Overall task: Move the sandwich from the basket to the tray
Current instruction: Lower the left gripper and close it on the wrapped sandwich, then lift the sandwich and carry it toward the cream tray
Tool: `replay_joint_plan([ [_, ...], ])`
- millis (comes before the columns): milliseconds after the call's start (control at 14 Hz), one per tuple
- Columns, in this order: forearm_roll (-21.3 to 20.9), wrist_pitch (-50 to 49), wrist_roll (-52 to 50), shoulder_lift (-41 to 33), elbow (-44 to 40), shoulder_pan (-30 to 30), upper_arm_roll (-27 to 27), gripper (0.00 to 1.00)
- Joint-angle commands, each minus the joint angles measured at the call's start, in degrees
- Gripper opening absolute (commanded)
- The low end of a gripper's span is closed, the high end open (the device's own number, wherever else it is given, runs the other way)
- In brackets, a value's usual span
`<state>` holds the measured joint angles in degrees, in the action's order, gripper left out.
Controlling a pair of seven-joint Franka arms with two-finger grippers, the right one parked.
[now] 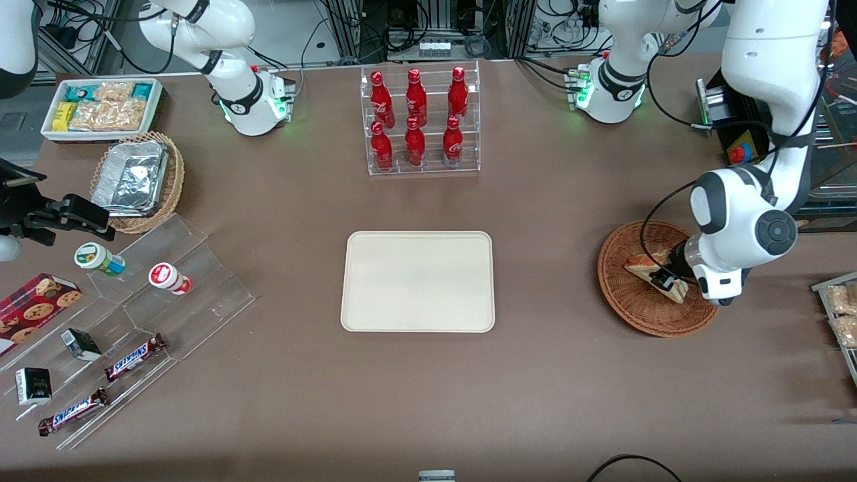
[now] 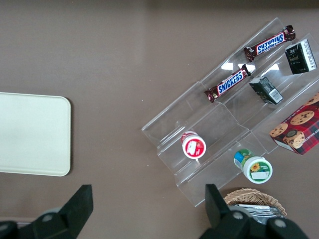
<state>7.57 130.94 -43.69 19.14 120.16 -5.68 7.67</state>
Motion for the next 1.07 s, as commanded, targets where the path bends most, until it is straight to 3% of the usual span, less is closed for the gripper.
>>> replay_joint_plan([
  [0, -0.6, -5.3, 1.4, -4.5, -1.1, -0.2, 0.1, 0.32],
  [357, -3.6, -17.5, 1.8, -4.0, -13.6, -5.8, -0.5, 0.32],
  [1000, -3.6, -16.8, 5.3, 3.1, -21.5, -25.7, -0.5, 0.28],
])
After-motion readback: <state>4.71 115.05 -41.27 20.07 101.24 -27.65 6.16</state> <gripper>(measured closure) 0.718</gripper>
